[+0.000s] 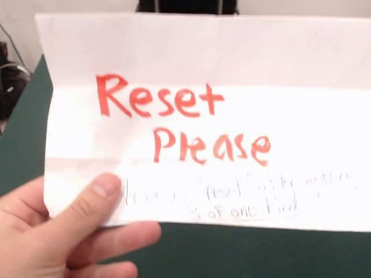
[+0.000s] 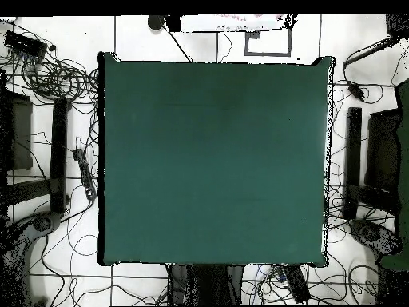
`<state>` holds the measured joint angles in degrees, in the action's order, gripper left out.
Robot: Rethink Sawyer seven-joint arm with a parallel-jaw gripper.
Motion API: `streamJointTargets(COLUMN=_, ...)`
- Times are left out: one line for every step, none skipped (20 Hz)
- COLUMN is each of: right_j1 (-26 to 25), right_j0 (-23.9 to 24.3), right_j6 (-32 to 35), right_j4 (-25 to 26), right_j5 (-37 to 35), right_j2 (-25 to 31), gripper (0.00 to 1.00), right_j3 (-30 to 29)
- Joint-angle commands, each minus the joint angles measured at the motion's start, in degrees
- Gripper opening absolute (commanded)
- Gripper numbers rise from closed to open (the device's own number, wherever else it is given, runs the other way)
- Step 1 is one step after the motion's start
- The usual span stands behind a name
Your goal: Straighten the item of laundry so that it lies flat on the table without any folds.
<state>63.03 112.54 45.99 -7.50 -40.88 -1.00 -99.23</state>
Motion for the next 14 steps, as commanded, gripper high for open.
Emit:
streamJointTargets(right_j1=-2.6, right_j0=-5.1, right_j6=19.5, right_j4=-3.3, right_j5=3.8, right_j2=-4.2, gripper=0.00, right_j3=-10.1)
streamJointTargets(right_j1=-2.7, right_j0=-6.2, right_j6=19.6, right_j4=-2.2, right_j5=1.8, right_j2=-5.2, gripper=0.00, right_j3=-8.5)
streamJointTargets(right_j1=-2.7, right_j0=-7.3, right_j6=19.8, right_j4=-1.2, right_j5=-0.1, right_j2=-6.3, gripper=0.00, right_j3=-6.8)
streamJointTargets(right_j1=-3.0, right_j0=-8.4, right_j6=19.9, right_j4=0.4, right_j5=-3.0, right_j2=-7.4, gripper=0.00, right_j3=-3.7)
streamJointTargets(right_j1=-3.0, right_j0=-9.4, right_j6=19.4, right_j4=1.7, right_j5=-5.9, right_j2=-8.1, gripper=0.00, right_j3=-1.1)
streamJointTargets(right_j1=-3.5, right_j0=-10.4, right_j6=18.9, right_j4=3.1, right_j5=-9.7, right_j2=-9.0, gripper=0.00, right_j3=2.9)
streamJointTargets(right_j1=-3.7, right_j0=-10.6, right_j6=17.4, right_j4=4.0, right_j5=-12.5, right_j2=-8.8, gripper=0.00, right_j3=6.2)
streamJointTargets(right_j1=-4.0, right_j0=-10.8, right_j6=15.9, right_j4=4.8, right_j5=-15.3, right_j2=-8.6, gripper=0.00, right_j3=9.5)
streamJointTargets(right_j1=-4.3, right_j0=-10.6, right_j6=13.4, right_j4=5.8, right_j5=-19.2, right_j2=-8.1, gripper=0.00, right_j3=12.5)
streamJointTargets(right_j1=-5.0, right_j0=-10.0, right_j6=11.0, right_j4=6.8, right_j5=-23.0, right_j2=-7.5, gripper=0.00, right_j3=17.0)
streamJointTargets(right_j1=-5.3, right_j0=-9.6, right_j6=8.9, right_j4=7.8, right_j5=-24.6, right_j2=-6.7, gripper=0.00, right_j3=20.7)
streamJointTargets(right_j1=-5.7, right_j0=-9.3, right_j6=6.8, right_j4=8.8, right_j5=-26.1, right_j2=-6.0, gripper=0.00, right_j3=24.4)
streamJointTargets(right_j1=-6.8, right_j0=-8.8, right_j6=5.1, right_j4=9.7, right_j5=-27.6, right_j2=-4.7, gripper=0.00, right_j3=28.5)
streamJointTargets(right_j1=-8.1, right_j0=-8.3, right_j6=3.6, right_j4=10.4, right_j5=-28.9, right_j2=-3.3, gripper=0.00, right_j3=32.1)
